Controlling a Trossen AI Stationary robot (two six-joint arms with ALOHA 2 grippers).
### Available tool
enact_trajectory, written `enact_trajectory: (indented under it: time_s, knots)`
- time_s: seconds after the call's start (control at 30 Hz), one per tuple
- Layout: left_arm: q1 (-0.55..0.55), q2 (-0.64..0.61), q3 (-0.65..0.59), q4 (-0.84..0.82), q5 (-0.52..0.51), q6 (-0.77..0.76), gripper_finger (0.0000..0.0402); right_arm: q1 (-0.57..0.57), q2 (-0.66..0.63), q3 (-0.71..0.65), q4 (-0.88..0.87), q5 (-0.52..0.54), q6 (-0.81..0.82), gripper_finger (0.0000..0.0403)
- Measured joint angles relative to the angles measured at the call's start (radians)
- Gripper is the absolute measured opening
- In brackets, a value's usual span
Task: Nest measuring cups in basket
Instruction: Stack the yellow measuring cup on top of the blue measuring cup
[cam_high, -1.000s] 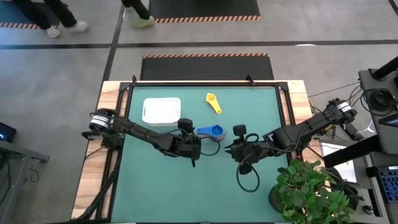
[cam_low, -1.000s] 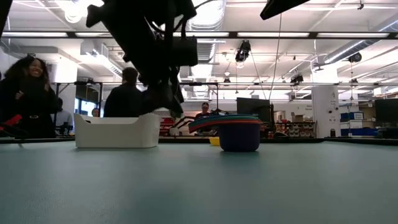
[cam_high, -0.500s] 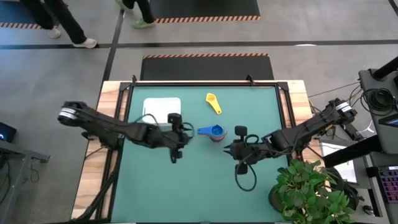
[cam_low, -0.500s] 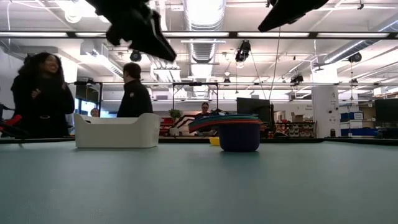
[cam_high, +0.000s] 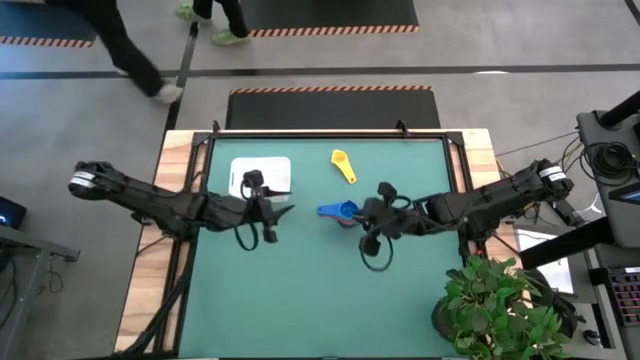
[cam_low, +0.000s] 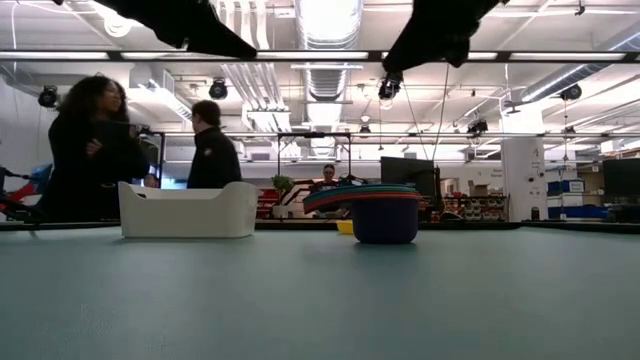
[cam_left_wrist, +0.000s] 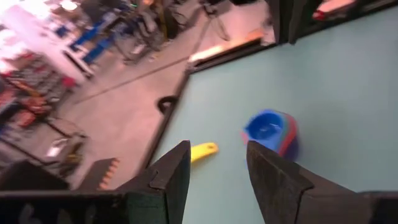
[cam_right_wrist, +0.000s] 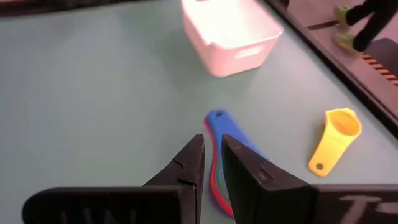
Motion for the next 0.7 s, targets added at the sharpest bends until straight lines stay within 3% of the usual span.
enact_trajectory:
  time_s: [0.23, 0.4, 0.7]
  knots:
    - [0.0, -0.019, 0.043, 0.007, -0.144, 0.103, 0.014, -0.097, 0.003, 0.011, 0.084, -0.104, -0.008, 0.0043]
    - [0.001, -0.019, 0.077, 0.012, -0.144, 0.175, 0.014, -0.142, 0.006, 0.012, 0.148, -0.161, -0.044, 0.0043]
    - [0.001, -0.017, 0.079, 0.011, -0.142, 0.192, 0.014, -0.22, 0.063, 0.017, 0.213, -0.164, -0.072, 0.0043]
